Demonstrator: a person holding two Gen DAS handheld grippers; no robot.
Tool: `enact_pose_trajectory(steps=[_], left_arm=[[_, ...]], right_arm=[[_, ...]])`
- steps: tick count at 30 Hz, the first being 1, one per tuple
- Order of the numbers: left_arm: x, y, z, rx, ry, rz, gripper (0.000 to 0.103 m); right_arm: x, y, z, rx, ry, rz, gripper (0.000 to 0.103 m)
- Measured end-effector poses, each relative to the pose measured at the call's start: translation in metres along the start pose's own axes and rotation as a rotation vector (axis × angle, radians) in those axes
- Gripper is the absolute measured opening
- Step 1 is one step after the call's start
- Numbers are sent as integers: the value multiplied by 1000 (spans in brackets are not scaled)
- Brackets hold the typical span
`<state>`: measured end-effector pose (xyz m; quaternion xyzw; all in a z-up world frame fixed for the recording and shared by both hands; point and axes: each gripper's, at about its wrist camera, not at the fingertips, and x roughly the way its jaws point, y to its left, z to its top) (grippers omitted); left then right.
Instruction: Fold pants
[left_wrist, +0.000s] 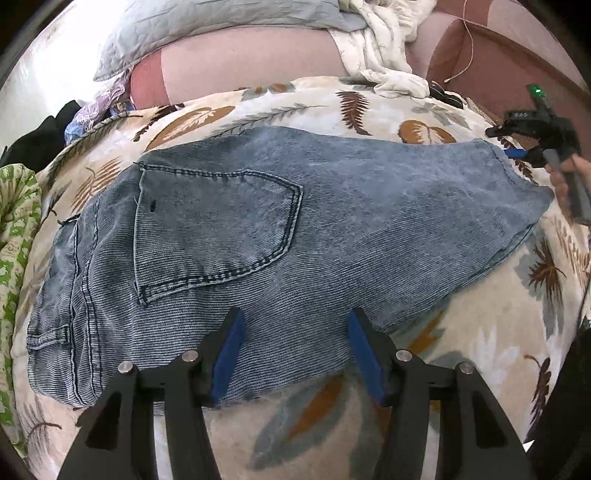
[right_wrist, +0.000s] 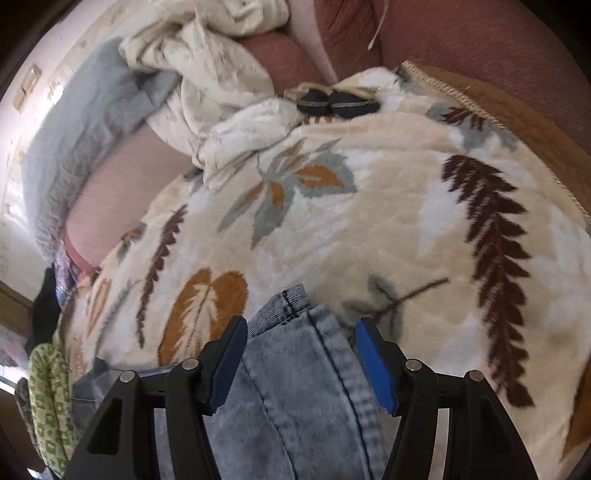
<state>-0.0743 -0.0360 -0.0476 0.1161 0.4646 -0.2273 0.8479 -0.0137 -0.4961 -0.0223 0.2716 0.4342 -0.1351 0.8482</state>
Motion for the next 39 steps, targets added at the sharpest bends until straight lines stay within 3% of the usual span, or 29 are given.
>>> enact_pose_trajectory(steps=[2, 4, 5, 7, 11, 14, 16, 17, 18, 20, 21, 23, 27, 31, 34, 39], left_arm=[[0, 1, 0, -8, 5, -9, 59], [-1, 4, 1, -22, 8, -21, 59], [-1, 5, 1, -31, 9, -28, 59], [-1, 7, 1, -46, 11, -38, 59], [-1, 6, -1, -45, 6, -31, 59], [-1, 4, -2, -30, -1, -22, 59], [-1, 2, -3, -17, -5, -12, 59], [-2, 1, -4, -11, -10, -8, 59], [-3, 1, -4, -6, -14, -8, 59], [-6, -1, -6, 0, -23, -4, 59], [-9, -1, -6, -1, -29, -5, 59], [-18, -4, -5, -4, -54, -26, 59], [-46, -31, 14, 58, -150, -42, 59], [-57, -73, 56, 151, -169, -78, 61], [-42, -104, 93, 223, -125, -110, 67], [4, -144, 149, 271, 6, -145, 67]], right_arm=[[9, 6, -1, -28, 19, -27, 59], [14, 15, -3, -94, 26, -87, 28], [13, 17, -4, -113, 19, -109, 27], [2, 21, -3, -119, -54, -100, 14], [-6, 21, 1, -87, -119, -78, 14], [15, 17, -1, -96, -81, -97, 14], [24, 4, -2, -35, -62, -59, 22], [21, -2, -1, 8, -71, -41, 27], [15, -8, 0, 55, -74, -29, 47], [1, -16, -1, 111, -113, 7, 64], [-16, -20, -5, 117, -175, 42, 64], [-35, -23, -12, 113, -219, 83, 64], [-69, -33, -41, 159, -208, 202, 64], [-90, -46, -83, 228, -191, 301, 64], [-96, -61, -115, 344, -175, 396, 64], [-83, -74, -130, 467, -108, 445, 66]])
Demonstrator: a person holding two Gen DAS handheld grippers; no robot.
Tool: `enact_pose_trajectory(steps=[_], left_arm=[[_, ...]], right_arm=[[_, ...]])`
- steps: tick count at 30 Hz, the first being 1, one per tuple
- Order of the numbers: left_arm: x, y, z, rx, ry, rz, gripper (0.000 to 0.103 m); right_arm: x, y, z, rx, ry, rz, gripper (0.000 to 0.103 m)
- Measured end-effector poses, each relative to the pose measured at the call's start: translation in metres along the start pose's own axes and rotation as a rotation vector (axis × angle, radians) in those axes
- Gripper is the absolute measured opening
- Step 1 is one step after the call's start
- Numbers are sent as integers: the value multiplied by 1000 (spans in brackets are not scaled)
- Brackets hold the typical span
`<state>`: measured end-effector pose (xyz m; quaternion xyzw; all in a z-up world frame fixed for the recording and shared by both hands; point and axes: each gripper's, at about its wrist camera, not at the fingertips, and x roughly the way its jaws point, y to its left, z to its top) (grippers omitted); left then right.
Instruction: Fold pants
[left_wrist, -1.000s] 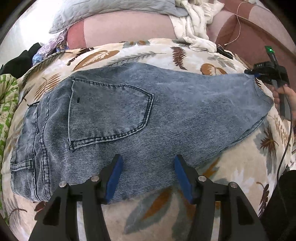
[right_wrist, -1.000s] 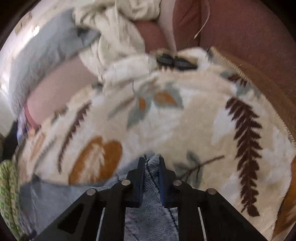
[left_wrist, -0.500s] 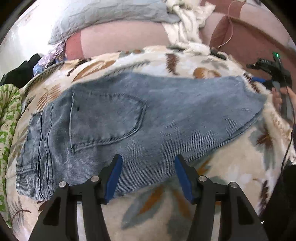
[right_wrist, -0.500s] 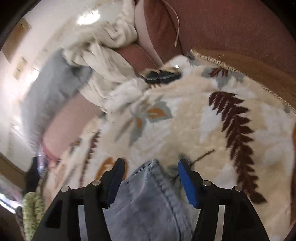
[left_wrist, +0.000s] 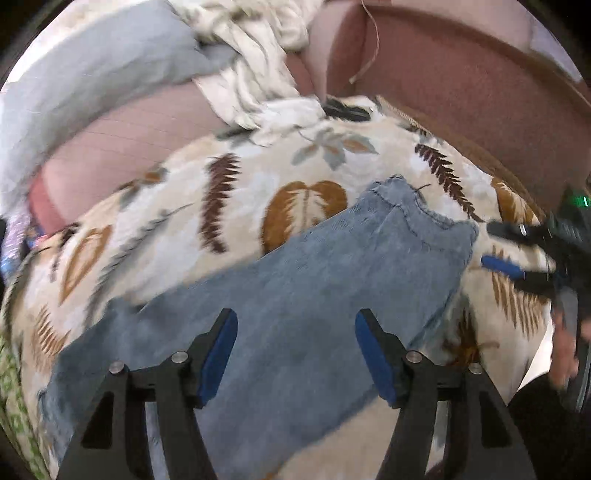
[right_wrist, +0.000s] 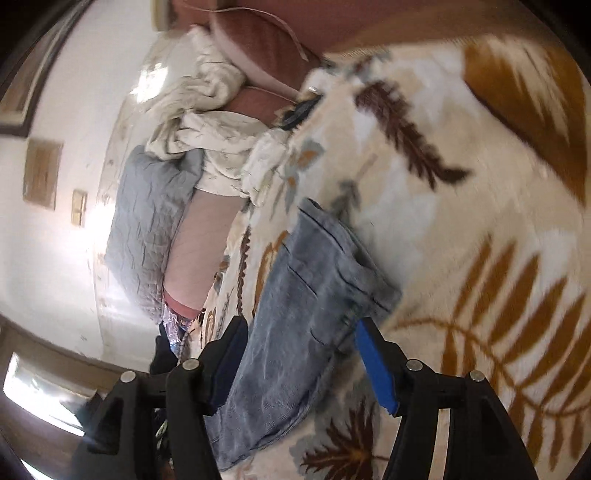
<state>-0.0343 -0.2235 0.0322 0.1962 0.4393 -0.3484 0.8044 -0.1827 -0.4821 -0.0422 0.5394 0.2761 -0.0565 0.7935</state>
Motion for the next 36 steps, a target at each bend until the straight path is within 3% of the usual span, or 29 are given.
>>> enact_pose_trajectory(steps=[6, 11, 17, 26, 36], left_arm=[[49, -19, 56, 89, 71, -3, 67], [83, -32, 90, 143, 121, -44, 67], [120, -52, 116, 234, 157, -57, 67], [155, -63, 131, 248, 193, -126, 67], [170, -71, 130, 215, 194, -192, 67]], right_arm=[[14, -24, 2, 182, 37, 38, 66], [32, -32, 1, 237, 93, 59, 66], [40, -37, 5, 271, 100, 85, 66], [40, -49, 10, 334, 75, 113, 65], [41, -48, 11, 316, 64, 100, 65]])
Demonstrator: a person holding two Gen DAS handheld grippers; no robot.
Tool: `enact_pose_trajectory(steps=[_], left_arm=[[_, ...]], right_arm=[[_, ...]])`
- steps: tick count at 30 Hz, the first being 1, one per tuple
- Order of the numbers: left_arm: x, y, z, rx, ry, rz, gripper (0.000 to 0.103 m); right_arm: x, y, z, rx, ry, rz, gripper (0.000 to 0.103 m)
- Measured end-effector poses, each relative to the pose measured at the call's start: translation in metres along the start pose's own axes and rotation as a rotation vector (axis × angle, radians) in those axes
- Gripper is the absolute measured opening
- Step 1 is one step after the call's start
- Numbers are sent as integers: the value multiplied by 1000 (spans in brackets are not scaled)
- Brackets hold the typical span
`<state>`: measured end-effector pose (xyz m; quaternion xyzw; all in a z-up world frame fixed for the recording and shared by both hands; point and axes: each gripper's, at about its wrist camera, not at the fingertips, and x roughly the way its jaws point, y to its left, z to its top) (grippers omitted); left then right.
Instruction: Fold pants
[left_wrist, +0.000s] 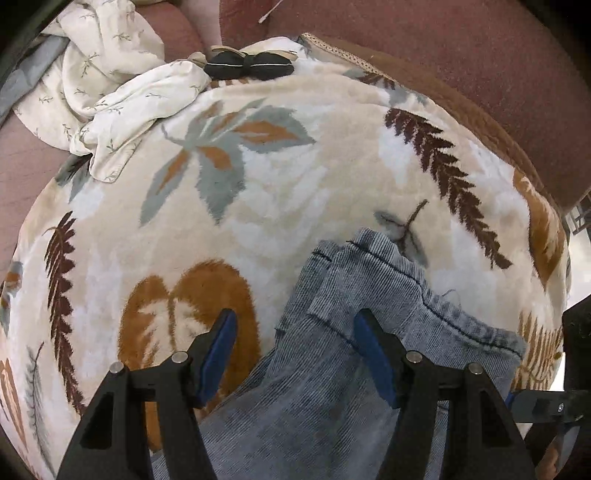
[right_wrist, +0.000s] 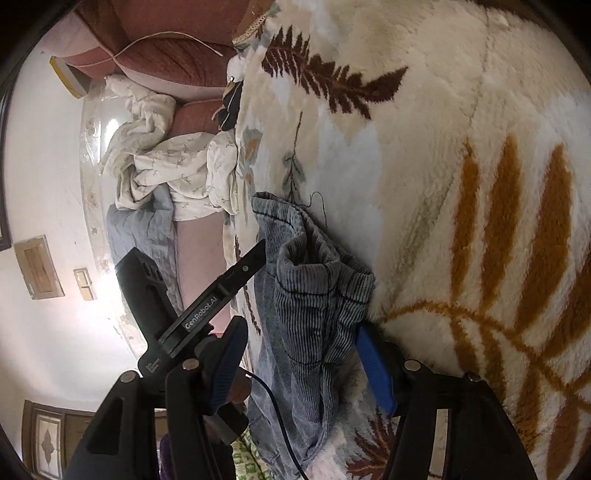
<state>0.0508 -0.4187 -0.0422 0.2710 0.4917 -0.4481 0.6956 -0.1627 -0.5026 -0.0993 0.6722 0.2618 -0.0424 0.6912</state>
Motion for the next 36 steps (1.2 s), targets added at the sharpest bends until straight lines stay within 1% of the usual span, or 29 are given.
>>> enact_pose_trajectory(steps=[3, 9, 10, 14, 19, 21, 24, 26, 29, 30, 32, 33, 34, 36], left_arm=[[-1, -1, -1, -11, -5, -27, 67], [-32, -3, -3, 24, -74, -125, 67], [-34, -5, -2, 30, -75, -123, 67], [-16, -7, 0, 63, -7, -72, 67], [7, -5, -2, 36, 52, -73, 67], [8, -5, 1, 22, 32, -87, 67], [10, -8, 7, 30, 29, -99, 59], [11, -11, 11, 36, 29, -99, 57], [12, -14, 14, 41, 16, -104, 49], [12, -15, 16, 44, 11, -109, 46], [11, -17, 17, 40, 1, -117, 40], [11, -16, 17, 34, -3, -120, 36], [9, -14, 16, 27, -9, -125, 32], [5, -10, 13, 15, -17, -132, 29]], right_arm=[[0, 0, -1, -1, -7, -1, 65], [-1, -4, 2, 5, 5, 16, 63], [-1, -4, 2, 4, 6, 16, 63], [0, -4, 3, 0, 4, 16, 63], [-1, -6, 3, 2, -3, 25, 62], [-2, -6, 4, 7, -14, 31, 62], [-2, -6, 5, 7, -22, 38, 62], [-1, -5, 6, 0, -25, 35, 62], [1, -2, 5, -18, -34, 24, 62], [2, 0, 5, -31, -38, 17, 61], [4, 1, 5, -53, -42, -1, 55], [5, 0, 6, -62, -40, -12, 46], [6, -1, 7, -65, -39, -19, 35], [8, -5, 9, -58, -33, -28, 27]])
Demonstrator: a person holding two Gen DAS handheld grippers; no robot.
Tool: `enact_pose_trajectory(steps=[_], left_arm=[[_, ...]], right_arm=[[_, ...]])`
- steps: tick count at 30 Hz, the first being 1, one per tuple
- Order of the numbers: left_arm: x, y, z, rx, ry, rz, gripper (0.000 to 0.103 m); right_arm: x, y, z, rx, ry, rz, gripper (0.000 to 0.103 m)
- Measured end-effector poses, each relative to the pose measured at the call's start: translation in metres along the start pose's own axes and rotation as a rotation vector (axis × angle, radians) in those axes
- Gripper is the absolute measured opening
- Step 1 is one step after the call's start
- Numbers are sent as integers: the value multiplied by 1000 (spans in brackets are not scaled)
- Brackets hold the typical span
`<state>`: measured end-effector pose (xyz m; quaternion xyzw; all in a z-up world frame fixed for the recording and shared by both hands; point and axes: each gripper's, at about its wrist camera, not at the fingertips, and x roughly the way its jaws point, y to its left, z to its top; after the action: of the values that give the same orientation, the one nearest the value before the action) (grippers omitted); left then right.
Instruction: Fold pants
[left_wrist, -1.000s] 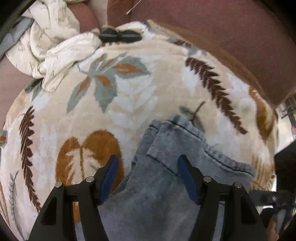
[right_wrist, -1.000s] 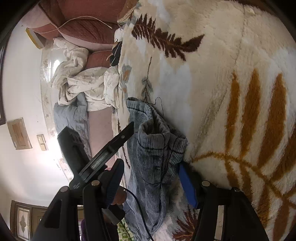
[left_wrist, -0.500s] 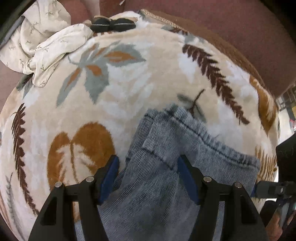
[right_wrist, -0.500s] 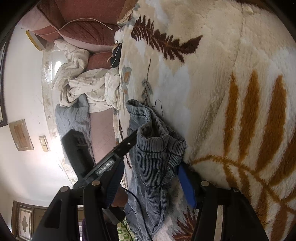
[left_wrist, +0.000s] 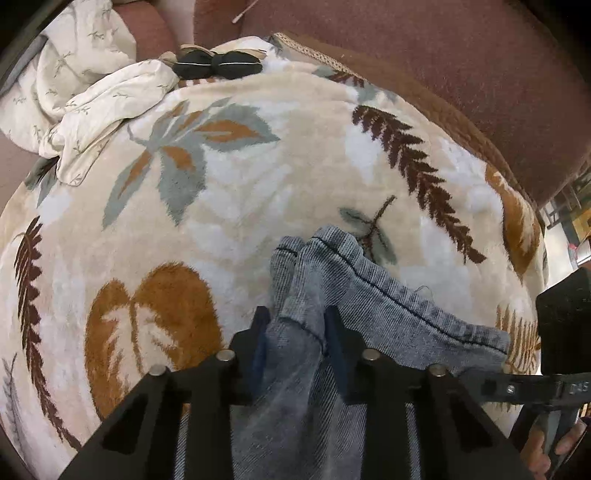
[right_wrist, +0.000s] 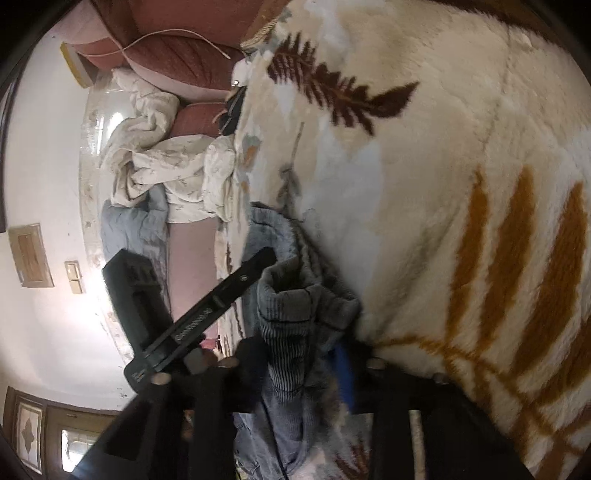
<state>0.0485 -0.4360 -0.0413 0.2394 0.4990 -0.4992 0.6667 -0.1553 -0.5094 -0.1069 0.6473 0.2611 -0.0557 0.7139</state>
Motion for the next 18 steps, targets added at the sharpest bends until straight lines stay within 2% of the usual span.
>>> enact_pose_trajectory(steps=[7, 18], left_arm=[[-16, -1, -8, 2, -42, 7, 25], [-90, 24, -29, -81, -207, -73, 25]], right_arm=[[-2, 20, -5, -109, -26, -25, 22], [-15, 73, -35, -327, -75, 5, 22]])
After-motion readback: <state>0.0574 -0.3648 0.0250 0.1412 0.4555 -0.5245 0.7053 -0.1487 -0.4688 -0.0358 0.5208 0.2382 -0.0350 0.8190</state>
